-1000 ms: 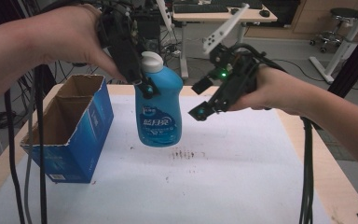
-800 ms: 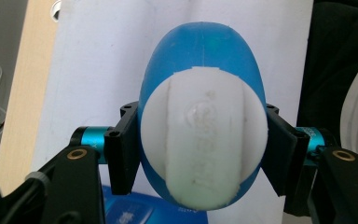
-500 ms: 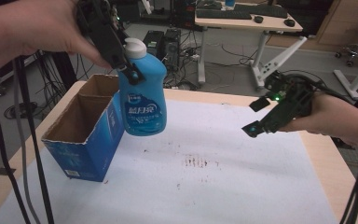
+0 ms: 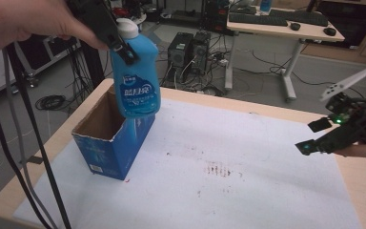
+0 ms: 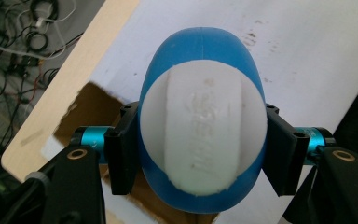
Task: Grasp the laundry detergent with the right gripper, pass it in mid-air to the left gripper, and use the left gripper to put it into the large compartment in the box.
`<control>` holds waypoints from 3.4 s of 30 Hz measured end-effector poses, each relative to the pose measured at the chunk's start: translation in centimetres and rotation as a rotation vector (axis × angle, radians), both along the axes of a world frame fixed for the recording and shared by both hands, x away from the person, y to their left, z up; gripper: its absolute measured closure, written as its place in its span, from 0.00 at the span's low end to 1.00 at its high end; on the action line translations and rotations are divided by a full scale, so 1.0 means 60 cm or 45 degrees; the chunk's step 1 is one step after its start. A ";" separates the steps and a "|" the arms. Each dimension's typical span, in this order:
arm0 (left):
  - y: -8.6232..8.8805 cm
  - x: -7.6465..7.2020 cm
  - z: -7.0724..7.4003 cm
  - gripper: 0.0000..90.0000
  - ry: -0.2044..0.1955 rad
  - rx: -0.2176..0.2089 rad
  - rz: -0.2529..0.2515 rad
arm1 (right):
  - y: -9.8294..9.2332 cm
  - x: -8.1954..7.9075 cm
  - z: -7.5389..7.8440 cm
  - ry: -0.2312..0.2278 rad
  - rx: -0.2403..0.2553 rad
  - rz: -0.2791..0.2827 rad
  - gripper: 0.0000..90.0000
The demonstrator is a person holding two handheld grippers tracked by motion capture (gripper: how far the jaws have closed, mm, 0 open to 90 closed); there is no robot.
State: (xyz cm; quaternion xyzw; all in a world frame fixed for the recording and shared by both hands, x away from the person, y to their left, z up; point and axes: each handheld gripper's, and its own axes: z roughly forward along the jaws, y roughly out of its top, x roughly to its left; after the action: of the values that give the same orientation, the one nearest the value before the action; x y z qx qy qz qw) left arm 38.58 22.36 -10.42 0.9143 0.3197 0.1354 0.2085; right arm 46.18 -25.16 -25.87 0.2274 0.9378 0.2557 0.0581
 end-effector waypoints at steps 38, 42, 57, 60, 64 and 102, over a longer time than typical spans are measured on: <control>0.068 0.011 -0.114 0.43 0.080 0.066 0.236 | -0.043 0.010 -0.016 0.013 0.020 -0.097 0.14; 0.065 0.016 -0.146 0.43 0.110 0.077 0.227 | -0.044 0.010 -0.017 0.019 0.024 -0.104 0.14; 0.059 0.020 -0.246 0.43 0.194 0.168 0.199 | -0.046 0.006 -0.024 0.041 0.016 -0.107 0.14; 0.060 0.020 -0.253 0.43 0.200 0.171 0.200 | -0.047 0.005 -0.024 0.044 0.013 -0.111 0.14; 0.061 0.018 -0.267 0.43 0.204 0.169 0.201 | -0.048 0.005 -0.024 0.041 0.014 -0.115 0.14; 0.058 0.026 -0.286 0.42 0.282 0.250 0.141 | -0.047 0.003 -0.026 0.052 0.000 -0.108 0.14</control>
State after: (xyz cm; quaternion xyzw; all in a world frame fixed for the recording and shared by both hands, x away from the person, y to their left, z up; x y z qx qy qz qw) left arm 40.12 25.86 -27.60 0.9206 0.3758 0.0757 0.0739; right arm 46.35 -28.00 -27.45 0.2720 0.9284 0.2483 0.0497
